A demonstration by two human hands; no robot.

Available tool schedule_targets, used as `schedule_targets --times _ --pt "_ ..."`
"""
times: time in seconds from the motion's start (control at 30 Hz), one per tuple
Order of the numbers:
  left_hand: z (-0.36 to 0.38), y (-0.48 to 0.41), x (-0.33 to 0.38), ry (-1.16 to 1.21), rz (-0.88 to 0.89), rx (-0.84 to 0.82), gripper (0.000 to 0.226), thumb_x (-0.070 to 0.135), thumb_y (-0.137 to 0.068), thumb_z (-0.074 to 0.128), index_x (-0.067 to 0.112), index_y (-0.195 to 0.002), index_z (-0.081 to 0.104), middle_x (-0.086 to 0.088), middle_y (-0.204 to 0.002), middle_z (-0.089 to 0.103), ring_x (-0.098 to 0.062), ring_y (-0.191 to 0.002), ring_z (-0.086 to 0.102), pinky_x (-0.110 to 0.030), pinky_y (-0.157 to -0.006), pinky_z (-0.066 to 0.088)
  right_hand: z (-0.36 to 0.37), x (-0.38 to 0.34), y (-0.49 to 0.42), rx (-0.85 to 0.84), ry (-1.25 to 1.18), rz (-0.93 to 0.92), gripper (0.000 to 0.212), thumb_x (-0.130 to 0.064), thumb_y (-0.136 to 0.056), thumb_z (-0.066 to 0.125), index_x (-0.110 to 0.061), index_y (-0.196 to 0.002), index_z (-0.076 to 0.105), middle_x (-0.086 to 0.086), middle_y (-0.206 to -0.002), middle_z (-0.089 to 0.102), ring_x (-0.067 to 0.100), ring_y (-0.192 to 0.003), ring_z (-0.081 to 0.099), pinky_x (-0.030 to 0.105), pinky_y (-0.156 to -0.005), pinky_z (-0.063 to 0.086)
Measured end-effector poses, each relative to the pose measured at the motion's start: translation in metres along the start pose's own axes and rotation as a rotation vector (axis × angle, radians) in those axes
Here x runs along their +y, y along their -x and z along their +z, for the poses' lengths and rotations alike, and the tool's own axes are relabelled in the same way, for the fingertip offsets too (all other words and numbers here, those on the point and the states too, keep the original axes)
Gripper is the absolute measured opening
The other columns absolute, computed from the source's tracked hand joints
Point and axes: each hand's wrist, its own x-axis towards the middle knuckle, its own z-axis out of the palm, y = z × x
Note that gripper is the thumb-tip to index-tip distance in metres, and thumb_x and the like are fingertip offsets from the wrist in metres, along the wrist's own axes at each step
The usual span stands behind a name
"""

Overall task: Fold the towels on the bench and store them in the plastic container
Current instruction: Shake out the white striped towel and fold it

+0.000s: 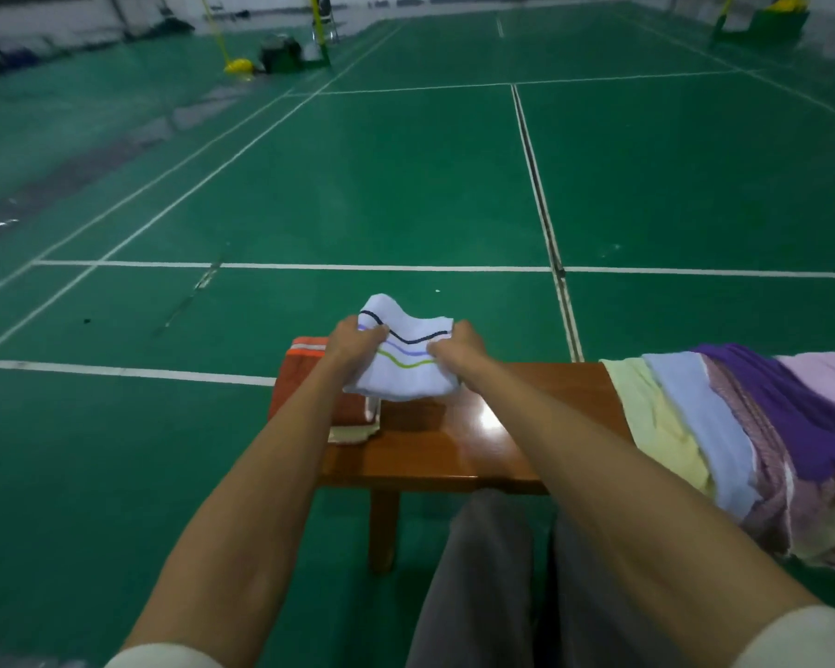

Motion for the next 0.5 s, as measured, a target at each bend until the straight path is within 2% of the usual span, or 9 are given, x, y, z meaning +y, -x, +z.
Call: schedule_targets --times 0.13,0.27,0.37,0.5 --pt "-0.041 -0.006 -0.043 -0.024 -0.061 0.06 0.039 0.048 -0.084 0.07 0.015 -0.103 0.067 -0.009 -0.104 0.072 -0.028 -0.094 0.067 -0.041 -0.088 0.056 0.048 -0.017 0.001 -0.063 0.052 -0.055 0.04 -0.016 -0.085 0.064 -0.007 -0.124 0.057 0.013 -0.123 0.066 0.032 -0.11 0.064 0.033 -0.088 0.052" --pt "-0.07 -0.01 -0.073 0.004 -0.057 0.144 0.035 0.041 -0.089 0.07 0.009 -0.103 0.067 -0.016 -0.105 0.071 -0.034 -0.098 0.067 -0.047 -0.089 0.056 0.086 -0.031 0.001 -0.087 0.074 -0.107 0.041 -0.018 -0.086 0.066 -0.006 -0.124 0.056 0.014 -0.125 0.065 0.032 -0.112 0.064 0.031 -0.083 0.048" --pt "-0.084 -0.013 -0.081 -0.06 -0.057 0.167 0.04 0.045 -0.09 0.067 0.008 -0.107 0.064 -0.014 -0.107 0.068 -0.033 -0.098 0.064 -0.044 -0.088 0.054 0.107 -0.038 -0.002 -0.089 0.105 -0.127 0.039 -0.016 -0.087 0.065 -0.005 -0.122 0.055 0.016 -0.122 0.065 0.034 -0.112 0.063 0.033 -0.082 0.048" --pt "-0.085 -0.016 -0.097 -0.111 -0.104 0.09 0.046 0.036 -0.096 0.067 0.007 -0.128 0.052 -0.011 -0.116 0.06 -0.028 -0.101 0.056 -0.035 -0.084 0.044 0.124 -0.027 0.001 -0.077 0.292 -0.118 0.055 -0.024 -0.093 0.063 0.0 -0.137 0.04 0.02 -0.132 0.059 0.039 -0.119 0.059 0.037 -0.088 0.049"
